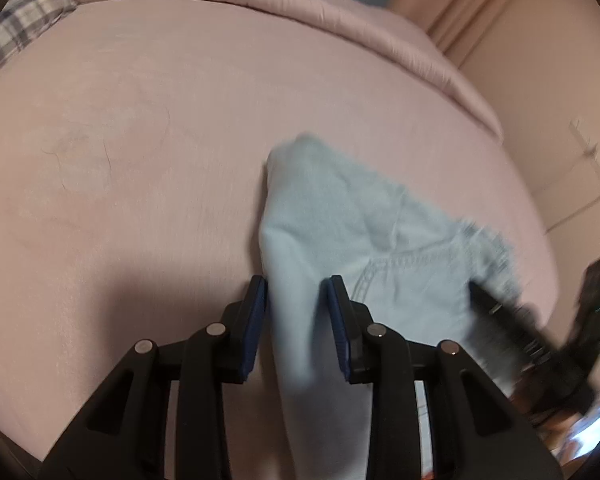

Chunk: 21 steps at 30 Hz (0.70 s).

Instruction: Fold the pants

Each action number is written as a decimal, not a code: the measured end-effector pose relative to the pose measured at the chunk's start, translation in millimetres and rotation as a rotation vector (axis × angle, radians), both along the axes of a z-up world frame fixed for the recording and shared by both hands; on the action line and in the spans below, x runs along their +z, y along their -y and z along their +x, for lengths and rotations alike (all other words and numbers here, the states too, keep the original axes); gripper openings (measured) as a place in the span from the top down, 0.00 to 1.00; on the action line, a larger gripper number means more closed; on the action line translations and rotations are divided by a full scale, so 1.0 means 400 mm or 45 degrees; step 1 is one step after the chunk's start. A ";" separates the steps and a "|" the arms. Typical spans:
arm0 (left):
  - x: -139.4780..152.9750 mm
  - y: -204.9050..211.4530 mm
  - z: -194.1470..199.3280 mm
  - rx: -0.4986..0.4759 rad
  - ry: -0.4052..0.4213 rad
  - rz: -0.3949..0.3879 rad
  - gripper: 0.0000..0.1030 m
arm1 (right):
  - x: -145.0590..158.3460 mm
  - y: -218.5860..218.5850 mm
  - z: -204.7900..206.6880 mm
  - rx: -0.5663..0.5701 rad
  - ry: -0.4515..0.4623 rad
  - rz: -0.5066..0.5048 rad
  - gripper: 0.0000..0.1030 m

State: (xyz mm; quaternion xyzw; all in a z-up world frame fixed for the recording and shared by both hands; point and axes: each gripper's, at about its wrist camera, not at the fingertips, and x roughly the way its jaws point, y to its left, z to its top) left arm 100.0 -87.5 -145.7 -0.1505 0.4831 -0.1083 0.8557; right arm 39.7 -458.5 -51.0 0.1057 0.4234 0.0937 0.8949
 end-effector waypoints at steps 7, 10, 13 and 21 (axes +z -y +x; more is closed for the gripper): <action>-0.026 -0.018 -0.053 -0.008 -0.017 -0.059 0.69 | -0.005 0.002 -0.010 -0.017 0.000 -0.007 0.57; -0.029 -0.029 -0.076 0.008 -0.019 -0.090 0.69 | -0.005 0.005 -0.013 -0.030 -0.003 0.005 0.55; -0.030 -0.035 -0.089 -0.008 -0.047 -0.146 0.65 | -0.003 0.004 -0.021 -0.042 0.000 -0.006 0.53; -0.036 -0.019 -0.166 -0.058 -0.059 -0.171 0.65 | -0.005 0.013 -0.038 -0.073 -0.039 -0.023 0.42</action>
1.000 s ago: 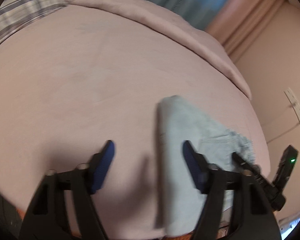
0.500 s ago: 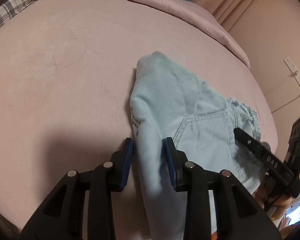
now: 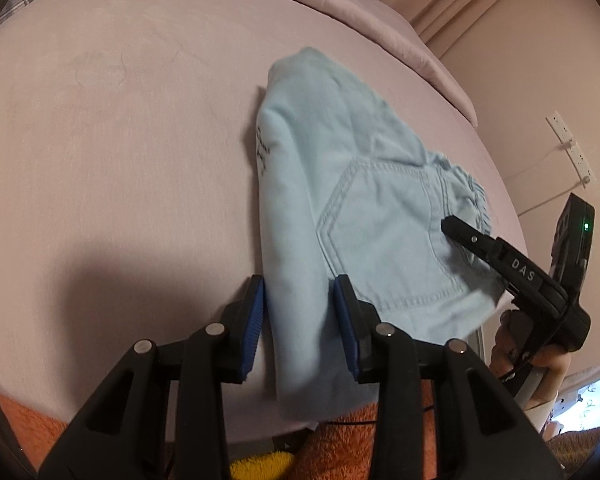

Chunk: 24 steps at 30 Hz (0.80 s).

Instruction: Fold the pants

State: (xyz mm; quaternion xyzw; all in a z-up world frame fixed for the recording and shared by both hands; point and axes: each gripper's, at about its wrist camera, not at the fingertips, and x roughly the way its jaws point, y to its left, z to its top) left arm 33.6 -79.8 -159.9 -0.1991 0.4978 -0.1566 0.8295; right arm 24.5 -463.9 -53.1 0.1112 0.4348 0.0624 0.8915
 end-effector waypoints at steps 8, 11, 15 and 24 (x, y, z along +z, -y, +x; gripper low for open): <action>-0.008 -0.004 0.009 0.003 -0.032 -0.046 0.63 | -0.004 0.023 -0.044 0.015 -0.010 0.022 0.42; -0.009 -0.004 0.000 -0.005 -0.031 -0.043 0.62 | -0.011 0.032 -0.061 0.017 -0.018 0.045 0.42; -0.013 -0.010 -0.002 0.030 -0.052 -0.064 0.61 | -0.016 0.041 -0.079 0.015 -0.026 0.072 0.39; 0.034 -0.042 -0.036 0.068 -0.086 0.031 0.22 | 0.000 0.062 -0.108 -0.006 -0.088 0.129 0.30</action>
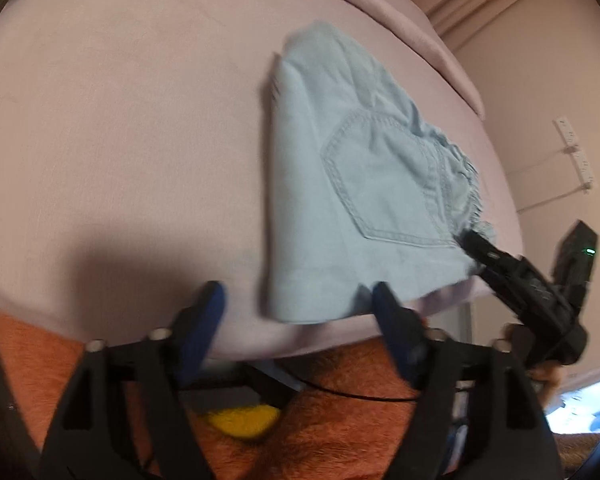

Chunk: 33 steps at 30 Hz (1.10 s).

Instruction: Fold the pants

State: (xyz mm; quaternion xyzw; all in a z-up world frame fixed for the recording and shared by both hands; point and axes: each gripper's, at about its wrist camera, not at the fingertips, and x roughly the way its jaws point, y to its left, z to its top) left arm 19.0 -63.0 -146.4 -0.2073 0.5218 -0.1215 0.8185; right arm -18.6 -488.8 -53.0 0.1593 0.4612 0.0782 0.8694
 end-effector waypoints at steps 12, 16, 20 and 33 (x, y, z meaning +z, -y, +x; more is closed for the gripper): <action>0.058 -0.061 0.029 0.167 0.144 0.113 0.08 | 0.086 0.032 -0.016 -0.001 0.147 -0.037 0.08; 0.020 -0.048 0.047 0.135 0.095 0.057 0.08 | 0.053 0.038 0.018 -0.002 0.107 0.020 0.07; -0.014 -0.035 0.082 0.112 0.062 0.057 0.09 | 0.003 0.042 0.051 0.033 0.045 0.205 0.07; -0.043 0.024 0.180 -0.055 0.072 -0.224 0.49 | -0.039 -0.023 0.112 0.097 0.055 0.145 0.39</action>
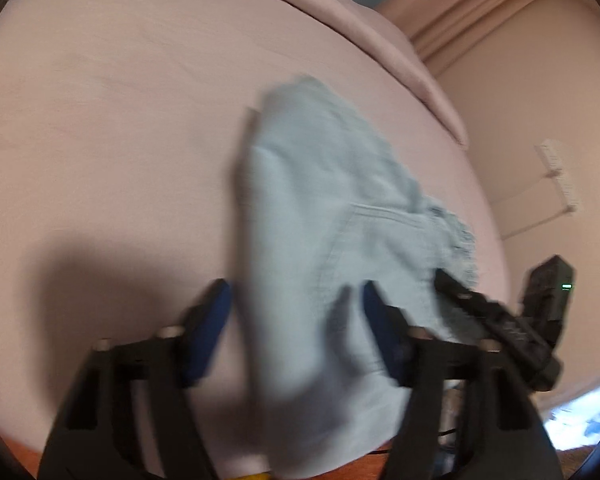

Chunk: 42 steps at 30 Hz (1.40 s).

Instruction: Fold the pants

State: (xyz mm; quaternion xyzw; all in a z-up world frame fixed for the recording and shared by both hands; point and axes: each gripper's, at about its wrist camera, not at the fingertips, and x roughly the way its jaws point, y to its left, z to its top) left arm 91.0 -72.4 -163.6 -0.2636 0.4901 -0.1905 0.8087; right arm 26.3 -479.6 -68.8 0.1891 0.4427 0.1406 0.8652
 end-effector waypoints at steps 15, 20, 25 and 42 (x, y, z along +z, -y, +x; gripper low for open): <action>0.210 0.000 -0.023 0.037 0.289 0.158 0.74 | 0.175 -0.088 0.011 0.108 0.236 -0.065 0.59; 0.224 -0.031 0.043 0.089 0.310 0.203 0.74 | 0.225 -0.132 0.087 0.141 0.290 -0.052 0.59; 0.177 -0.051 0.095 0.069 0.263 0.279 0.74 | 0.194 -0.171 0.168 0.156 0.234 -0.072 0.58; 0.111 -0.053 0.098 0.104 0.139 0.394 0.42 | 0.050 -0.170 0.197 0.002 -0.034 -0.173 0.48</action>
